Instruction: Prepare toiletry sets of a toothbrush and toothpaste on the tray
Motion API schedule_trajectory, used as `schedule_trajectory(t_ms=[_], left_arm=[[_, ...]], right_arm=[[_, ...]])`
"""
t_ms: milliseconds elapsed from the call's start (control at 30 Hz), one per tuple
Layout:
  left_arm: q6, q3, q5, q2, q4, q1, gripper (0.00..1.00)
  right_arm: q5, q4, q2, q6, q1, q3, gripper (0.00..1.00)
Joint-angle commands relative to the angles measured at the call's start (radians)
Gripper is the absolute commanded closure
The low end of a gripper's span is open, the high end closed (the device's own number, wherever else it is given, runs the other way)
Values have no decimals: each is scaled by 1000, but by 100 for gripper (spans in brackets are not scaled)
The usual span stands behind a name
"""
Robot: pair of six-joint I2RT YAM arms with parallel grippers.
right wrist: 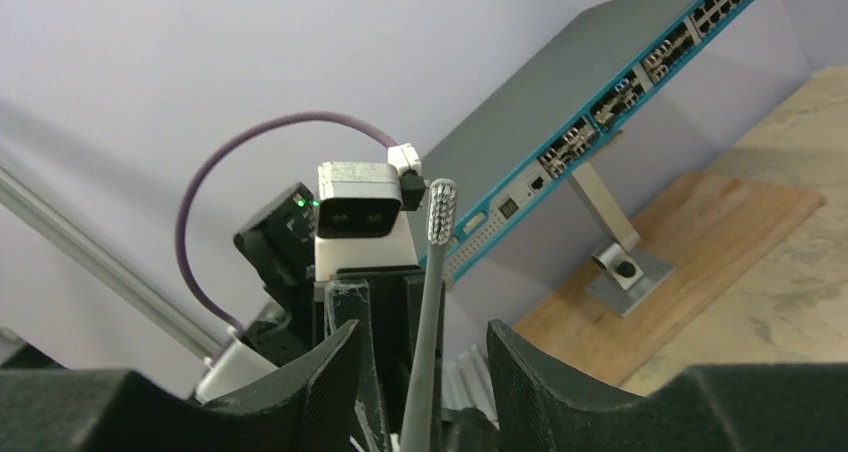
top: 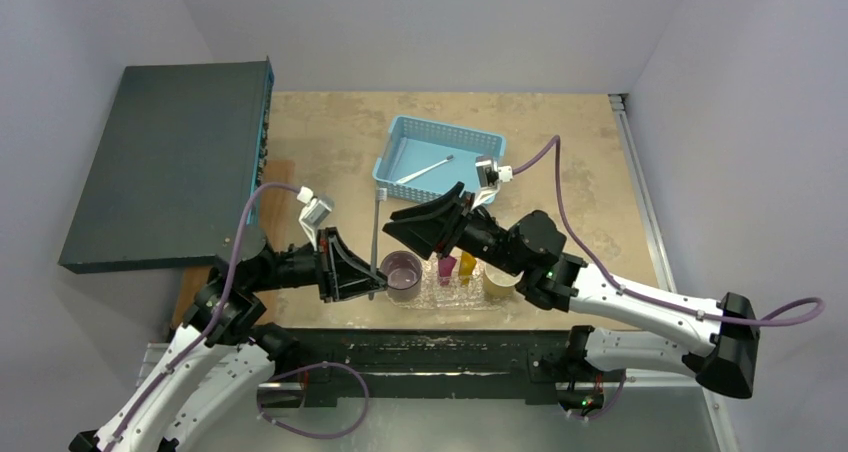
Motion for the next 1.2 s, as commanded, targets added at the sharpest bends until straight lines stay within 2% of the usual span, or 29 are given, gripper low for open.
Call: schedule_trajectory(t_ms=[0,100,433,633,900,1167], left_arm=[[101,72,-4,-15,-106,1,100],[152,102,-1,-22,-188,2,100],[382,232,-2,-6,-518,1,100],[428,240,14,-2,-576,3,100],[504,284,10,7,-687,2,100],[519,295,47,20,-698,1,100]], right_arm=[[-21,-165,-48,-160,-1,74,46],[-16,-281,-76,-225,-2,119,39],[-114,-636,-46,-357,-8,355,33],[-242,-731,-9,-368,-17,457,32],[-246,-914,66,-352,-18,606,32],[-345,-960,131,-335,-22,664,32]])
